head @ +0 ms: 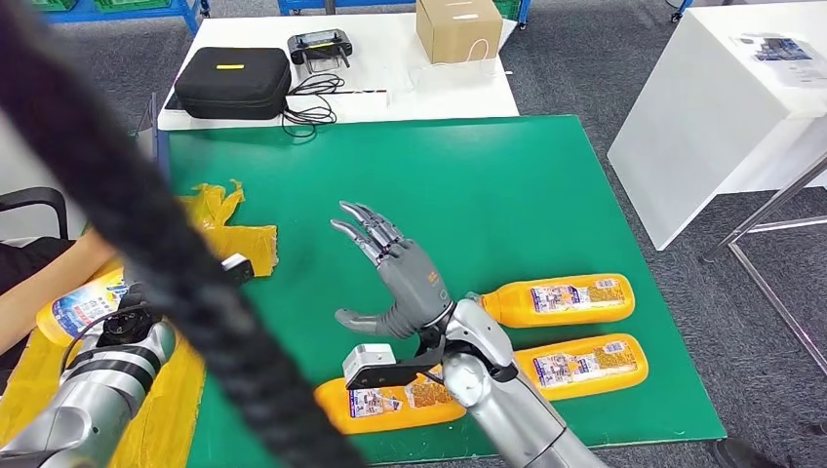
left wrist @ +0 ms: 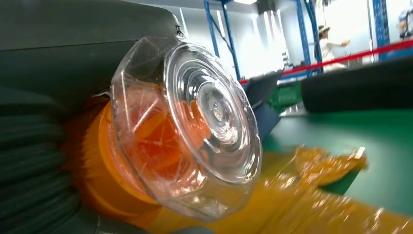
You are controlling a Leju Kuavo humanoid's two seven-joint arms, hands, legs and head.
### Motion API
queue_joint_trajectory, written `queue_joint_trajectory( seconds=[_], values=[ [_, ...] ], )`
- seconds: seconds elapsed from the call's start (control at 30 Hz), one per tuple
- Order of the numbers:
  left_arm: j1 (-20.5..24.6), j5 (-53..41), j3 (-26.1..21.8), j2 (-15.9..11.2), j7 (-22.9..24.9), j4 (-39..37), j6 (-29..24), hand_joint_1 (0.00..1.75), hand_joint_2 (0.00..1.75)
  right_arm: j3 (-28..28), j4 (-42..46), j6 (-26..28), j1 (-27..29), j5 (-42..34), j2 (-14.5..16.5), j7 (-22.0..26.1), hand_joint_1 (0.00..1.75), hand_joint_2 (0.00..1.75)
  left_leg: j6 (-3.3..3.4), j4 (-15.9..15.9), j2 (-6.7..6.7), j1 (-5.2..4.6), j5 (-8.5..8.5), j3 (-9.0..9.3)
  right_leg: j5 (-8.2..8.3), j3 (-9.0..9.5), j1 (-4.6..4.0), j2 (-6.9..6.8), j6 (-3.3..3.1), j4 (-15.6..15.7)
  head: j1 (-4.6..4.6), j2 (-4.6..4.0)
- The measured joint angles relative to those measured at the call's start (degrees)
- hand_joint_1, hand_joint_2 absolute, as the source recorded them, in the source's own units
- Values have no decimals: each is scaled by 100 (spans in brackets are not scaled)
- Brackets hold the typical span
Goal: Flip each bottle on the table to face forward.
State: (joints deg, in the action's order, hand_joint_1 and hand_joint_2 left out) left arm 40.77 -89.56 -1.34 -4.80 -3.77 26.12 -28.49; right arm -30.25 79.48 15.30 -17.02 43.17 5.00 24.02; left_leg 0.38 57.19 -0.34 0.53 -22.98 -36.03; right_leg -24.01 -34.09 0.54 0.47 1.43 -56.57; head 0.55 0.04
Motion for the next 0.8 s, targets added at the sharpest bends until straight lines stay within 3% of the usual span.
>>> queue_joint_trajectory(
  seconds=[0.07,0.2,0.43,0.63,0.8],
  values=[
    [32,53,-5,-25,-8,-112,28,168,175,-58,-58,-75,-71,60,-52,-50,0,175,0,0,0,-1,0,0,0,1,0,0,0,0,0,0],
    [52,271,-67,-32,-114,-246,-13,2,175,-200,-167,-332,-254,123,-143,-130,0,175,0,0,1,-3,0,0,1,1,2,0,0,0,1,0],
    [59,718,-362,-32,-445,-368,-196,0,175,-484,-333,-754,-520,-7,-259,-133,0,175,0,0,2,0,1,0,1,0,0,0,0,0,0,0],
    [72,1063,-697,-31,-862,-406,-157,0,175,-724,-528,-1422,-696,-456,-402,147,0,175,0,0,1,-1,0,0,0,0,1,0,0,0,0,0],
    [152,1578,-969,2,-1515,-407,-20,0,175,-918,-676,-1936,-879,-804,-618,448,0,175,1,2,-2,-2,1,1,1,1,2,-1,0,0,1,0]
  ],
)
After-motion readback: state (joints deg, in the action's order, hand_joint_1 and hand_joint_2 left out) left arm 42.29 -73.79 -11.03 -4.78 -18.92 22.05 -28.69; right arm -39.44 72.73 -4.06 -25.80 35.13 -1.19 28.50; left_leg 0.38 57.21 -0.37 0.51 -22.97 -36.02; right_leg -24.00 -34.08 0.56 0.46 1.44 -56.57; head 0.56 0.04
